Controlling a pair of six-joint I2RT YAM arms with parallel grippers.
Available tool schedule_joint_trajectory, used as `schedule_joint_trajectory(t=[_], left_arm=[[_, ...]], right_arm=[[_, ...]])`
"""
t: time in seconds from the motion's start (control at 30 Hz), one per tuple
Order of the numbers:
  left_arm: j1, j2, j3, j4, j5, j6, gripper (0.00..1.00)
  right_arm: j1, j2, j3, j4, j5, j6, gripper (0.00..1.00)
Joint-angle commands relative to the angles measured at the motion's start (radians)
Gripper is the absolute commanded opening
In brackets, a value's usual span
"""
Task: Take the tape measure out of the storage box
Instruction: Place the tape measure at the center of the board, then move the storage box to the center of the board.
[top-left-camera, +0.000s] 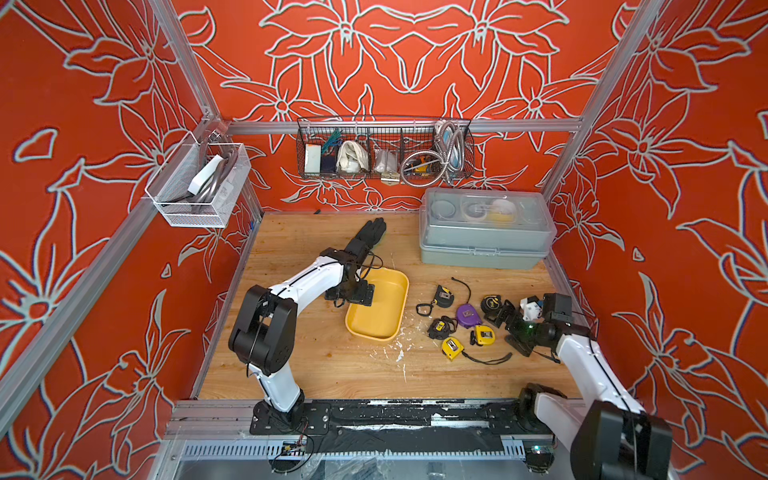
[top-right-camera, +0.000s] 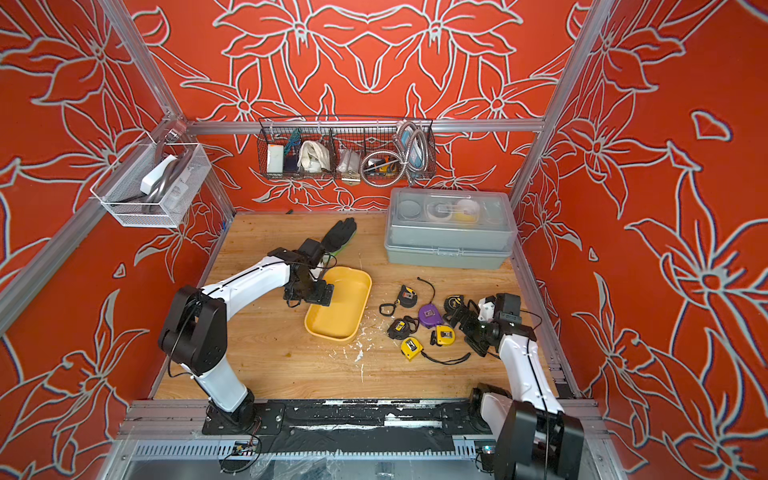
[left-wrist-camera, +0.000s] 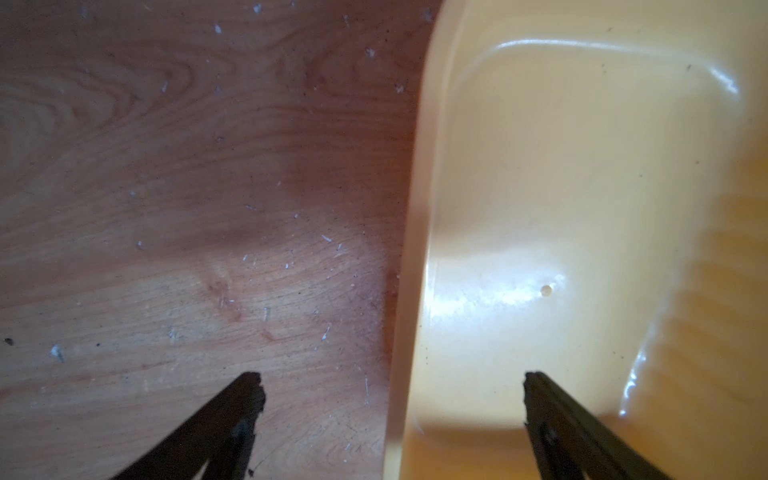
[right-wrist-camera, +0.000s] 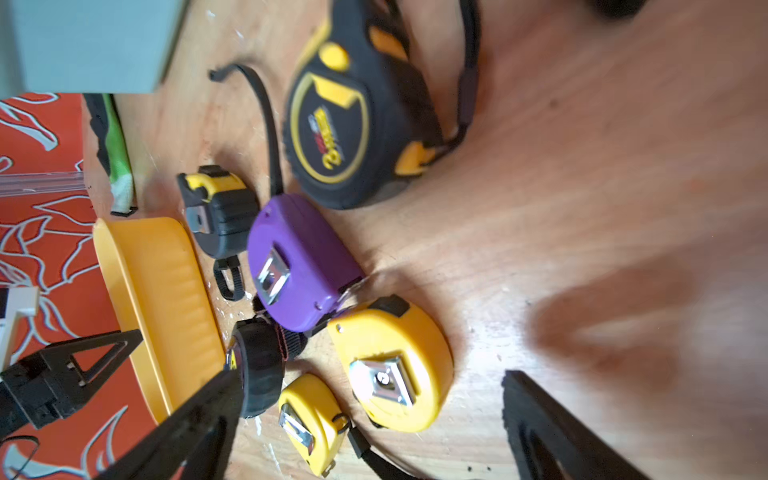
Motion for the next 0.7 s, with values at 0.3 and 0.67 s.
schedule_joint_trajectory(t=[0.3, 0.67], left_arm=[[0.007, -0.052, -0.07, -0.032, 0.179, -0.214, 0.99], [-0.056, -0.146, -0.13, 0.046, 0.319, -0.443, 0.99]], right_arm=[[-0.003, 0.061, 0.303, -0.009, 0.041, -0.032, 1.0], [0.002, 0.168, 0.431, 0.051, 0.014, -0.043, 1.0]])
